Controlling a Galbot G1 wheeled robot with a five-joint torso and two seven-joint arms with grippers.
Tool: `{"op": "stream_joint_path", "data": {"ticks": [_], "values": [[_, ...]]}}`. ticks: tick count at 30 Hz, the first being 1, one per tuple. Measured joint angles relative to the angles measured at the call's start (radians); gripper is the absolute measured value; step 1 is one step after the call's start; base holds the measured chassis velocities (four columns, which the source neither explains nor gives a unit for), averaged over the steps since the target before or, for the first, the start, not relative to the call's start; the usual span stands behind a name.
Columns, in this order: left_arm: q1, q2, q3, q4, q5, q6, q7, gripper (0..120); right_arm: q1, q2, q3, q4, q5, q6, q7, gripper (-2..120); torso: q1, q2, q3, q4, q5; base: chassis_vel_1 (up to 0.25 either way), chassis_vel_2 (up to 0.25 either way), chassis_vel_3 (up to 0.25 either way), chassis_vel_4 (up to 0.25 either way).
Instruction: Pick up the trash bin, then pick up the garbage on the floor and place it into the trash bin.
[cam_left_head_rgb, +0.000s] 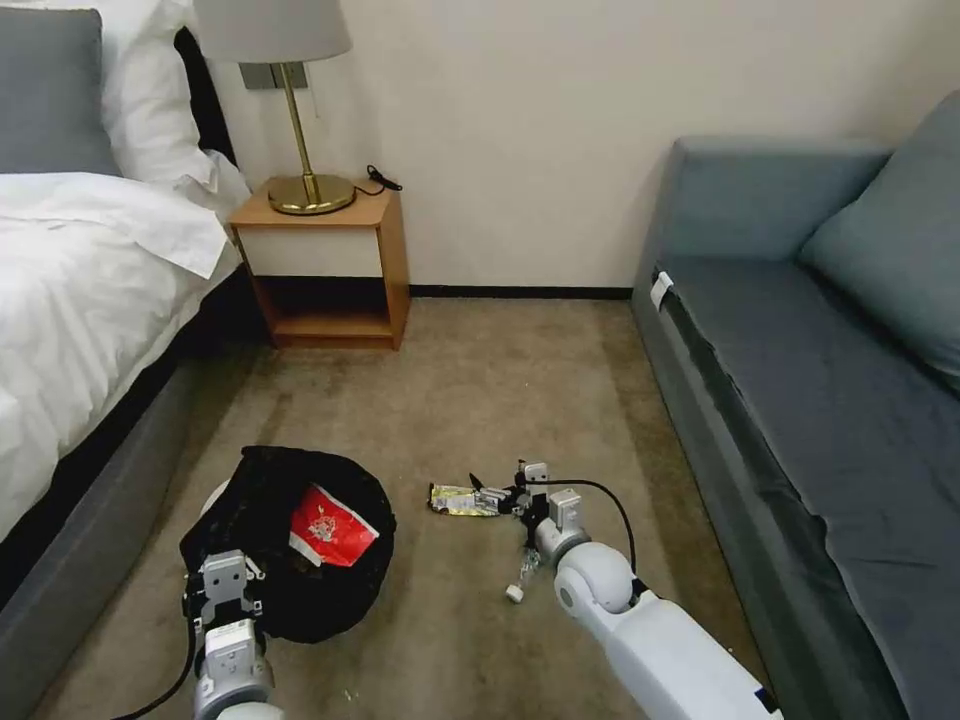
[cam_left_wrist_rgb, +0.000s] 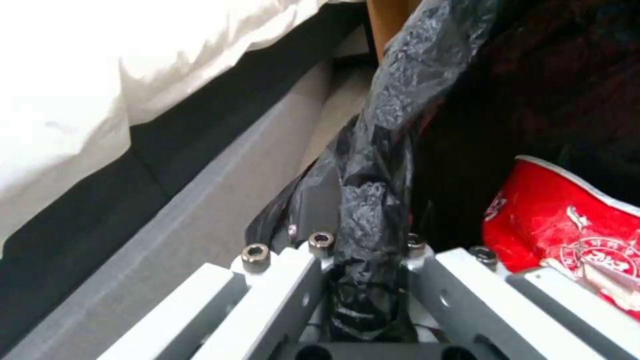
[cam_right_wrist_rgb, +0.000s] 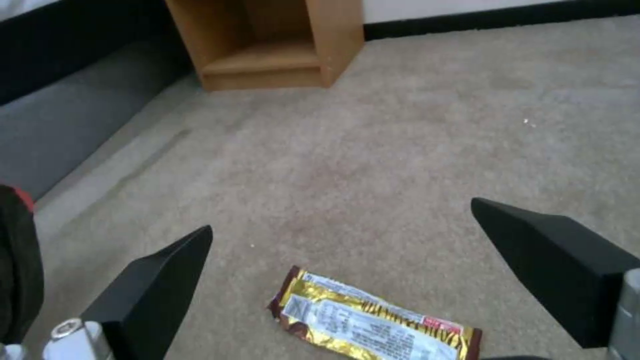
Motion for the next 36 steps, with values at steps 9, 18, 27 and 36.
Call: {"op": "stream_joint_path", "data": {"ticks": [9,18,27,36], "values": [[0.003,0.009,-0.01,0.001,-0.01,0.002,0.003,0,0.023,-0.005,-0.009,-0.008,-0.003,-0.097,0.055,100,0.0,0.0,0.0,0.0001,0.0,0.0,0.0,0.0,0.0],[0.012,0.017,-0.017,-0.002,-0.013,0.004,0.009,0,0.033,-0.028,-0.015,0.012,0.075,-0.365,0.277,100,0.0,0.0,0.0,0.0,0.0,0.0,0.0,0.0,0.0],[0.011,0.019,-0.012,0.004,-0.011,0.005,0.01,0,0.023,-0.043,-0.015,0.067,0.226,-0.507,0.393,100,0.0,0.0,0.0,0.0,0.0,0.0,0.0,0.0,0.0],[0.007,0.014,-0.008,0.007,-0.008,0.006,0.011,0,0.024,-0.002,-0.041,0.035,0.318,-0.552,0.435,100,0.0,0.0,0.0,0.0,0.0,0.0,0.0,0.0,0.0]]}}
